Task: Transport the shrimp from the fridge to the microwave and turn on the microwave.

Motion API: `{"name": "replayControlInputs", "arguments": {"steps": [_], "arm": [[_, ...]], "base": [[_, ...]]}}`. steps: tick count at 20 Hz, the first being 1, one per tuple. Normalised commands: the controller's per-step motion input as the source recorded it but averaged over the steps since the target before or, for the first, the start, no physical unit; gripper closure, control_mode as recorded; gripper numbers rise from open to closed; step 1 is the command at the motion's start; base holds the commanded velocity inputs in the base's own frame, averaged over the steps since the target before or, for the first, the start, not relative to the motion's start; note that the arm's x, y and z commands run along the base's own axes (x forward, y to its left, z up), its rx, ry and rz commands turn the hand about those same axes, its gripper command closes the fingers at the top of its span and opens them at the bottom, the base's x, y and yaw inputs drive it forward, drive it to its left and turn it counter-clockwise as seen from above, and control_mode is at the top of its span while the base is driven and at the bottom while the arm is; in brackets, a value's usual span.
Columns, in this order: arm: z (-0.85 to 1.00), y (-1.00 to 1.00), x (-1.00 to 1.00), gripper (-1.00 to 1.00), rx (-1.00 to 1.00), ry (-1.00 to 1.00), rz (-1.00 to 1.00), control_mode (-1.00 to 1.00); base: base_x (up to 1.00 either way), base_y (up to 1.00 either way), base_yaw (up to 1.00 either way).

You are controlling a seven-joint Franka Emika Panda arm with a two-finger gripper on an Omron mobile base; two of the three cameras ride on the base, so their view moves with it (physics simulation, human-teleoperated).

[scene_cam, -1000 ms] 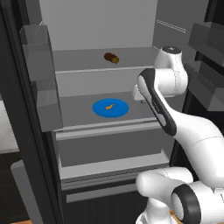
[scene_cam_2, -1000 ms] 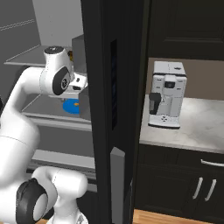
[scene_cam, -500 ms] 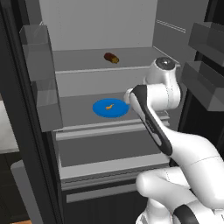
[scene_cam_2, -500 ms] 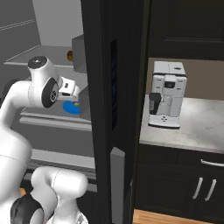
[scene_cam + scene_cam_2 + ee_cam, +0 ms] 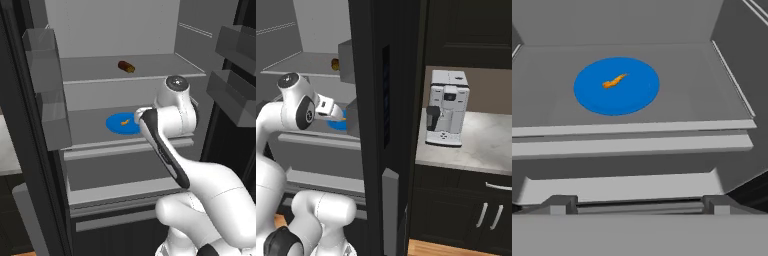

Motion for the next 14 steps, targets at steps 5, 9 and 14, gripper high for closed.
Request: {"name": "replayControlInputs", "arguments": {"steps": [5, 9, 14], "arm": [[-0.05, 0.24, 0.00, -1.00, 0.00, 0.00, -0.05, -1.00], [-0.13, 0.13, 0.06, -1.00, 0.00, 0.00, -0.06, -1.00], [-0.17, 0.08, 0.17, -1.00, 0.00, 0.00, -0.01, -1.00]], "base": [[0.00, 0.00, 0.00], [0.00, 0.00, 0.00], [0.00, 0.00, 0.00]]}}
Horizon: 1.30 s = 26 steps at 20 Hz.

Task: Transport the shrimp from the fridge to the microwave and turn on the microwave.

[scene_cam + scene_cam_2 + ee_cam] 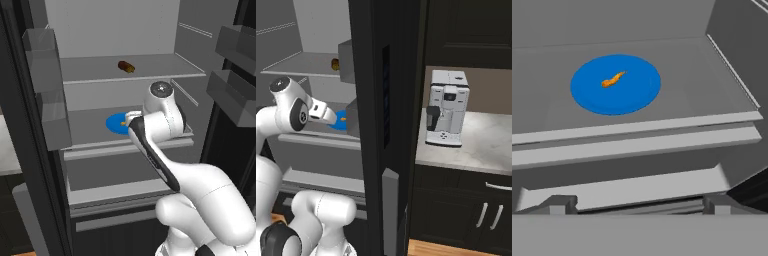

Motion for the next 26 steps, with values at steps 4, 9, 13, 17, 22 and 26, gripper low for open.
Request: {"name": "replayControlInputs", "arguments": {"steps": [4, 9, 13, 17, 22, 26], "arm": [[-0.12, 0.10, 0.22, -1.00, 0.00, 0.00, 0.00, -1.00], [-0.02, 0.03, 0.29, -1.00, 0.00, 0.00, 0.00, -1.00], [0.00, 0.00, 0.37, -1.00, 0.00, 0.01, 0.00, -1.00], [-0.03, 0.01, 0.37, -1.00, 0.00, 0.00, 0.00, -1.00], [-0.11, 0.04, 0.31, -1.00, 0.00, 0.00, 0.00, -1.00], [-0.03, 0.02, 0.28, -1.00, 0.02, 0.00, 0.00, -1.00]], "base": [[0.00, 0.00, 0.00], [0.00, 0.00, 0.00], [0.00, 0.00, 0.00], [0.00, 0.00, 0.00], [0.00, 0.00, 0.00], [0.00, 0.00, 0.00]]}}
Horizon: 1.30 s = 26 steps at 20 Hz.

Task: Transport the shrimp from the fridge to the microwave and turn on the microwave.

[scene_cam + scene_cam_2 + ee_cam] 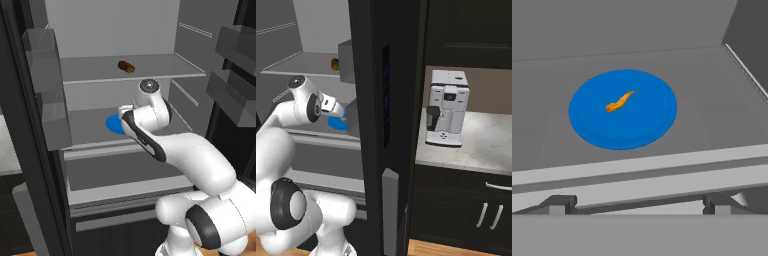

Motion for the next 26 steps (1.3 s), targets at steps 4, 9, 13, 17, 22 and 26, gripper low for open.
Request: {"name": "replayControlInputs", "arguments": {"steps": [4, 9, 13, 17, 22, 26], "arm": [[-0.08, 0.04, 0.28, -1.00, 0.03, 0.00, 0.00, -1.00], [-0.15, 0.02, 0.22, -1.00, 0.05, 0.00, -0.01, -1.00], [-0.21, 0.00, 0.20, -1.00, 0.02, -0.01, -0.04, -1.00], [-0.13, 0.00, 0.15, -1.00, 0.04, 0.00, -0.04, -1.00], [-0.04, 0.00, 0.14, -1.00, 0.06, 0.00, -0.04, -1.00], [-0.04, 0.00, 0.13, -1.00, 0.07, 0.00, -0.04, -1.00]], "base": [[0.00, 0.00, 0.00], [0.00, 0.00, 0.00], [0.00, 0.00, 0.00], [0.00, 0.00, 0.00], [0.00, 0.00, 0.00], [0.00, 0.00, 0.00]]}}
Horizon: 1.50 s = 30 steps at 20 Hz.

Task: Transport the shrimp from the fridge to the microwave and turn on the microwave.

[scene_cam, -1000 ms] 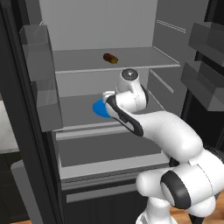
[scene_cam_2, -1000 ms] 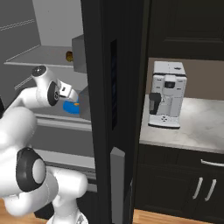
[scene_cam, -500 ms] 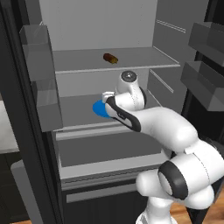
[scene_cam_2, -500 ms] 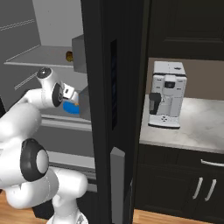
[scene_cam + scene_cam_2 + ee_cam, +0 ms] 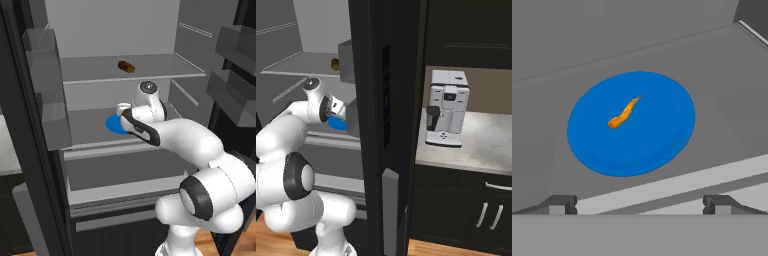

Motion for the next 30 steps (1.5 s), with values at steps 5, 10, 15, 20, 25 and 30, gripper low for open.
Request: {"name": "replayControlInputs", "arguments": {"steps": [5, 10, 15, 20, 25, 30], "arm": [[-0.13, 0.00, 0.15, -1.00, 0.01, 0.00, -0.04, -1.00], [-0.06, 0.00, 0.16, -1.00, 0.01, 0.00, -0.04, -1.00], [0.00, 0.00, 0.12, -1.00, 0.03, 0.00, -0.03, -1.00], [-0.04, 0.00, 0.15, -1.00, 0.02, 0.00, -0.03, -1.00], [-0.06, 0.00, 0.15, -1.00, 0.00, 0.00, -0.03, -1.00], [-0.06, 0.00, 0.15, -1.00, 0.00, 0.00, -0.03, -1.00]], "base": [[0.00, 0.00, 0.00], [0.00, 0.00, 0.00], [0.00, 0.00, 0.00], [0.00, 0.00, 0.00], [0.00, 0.00, 0.00], [0.00, 0.00, 0.00]]}}
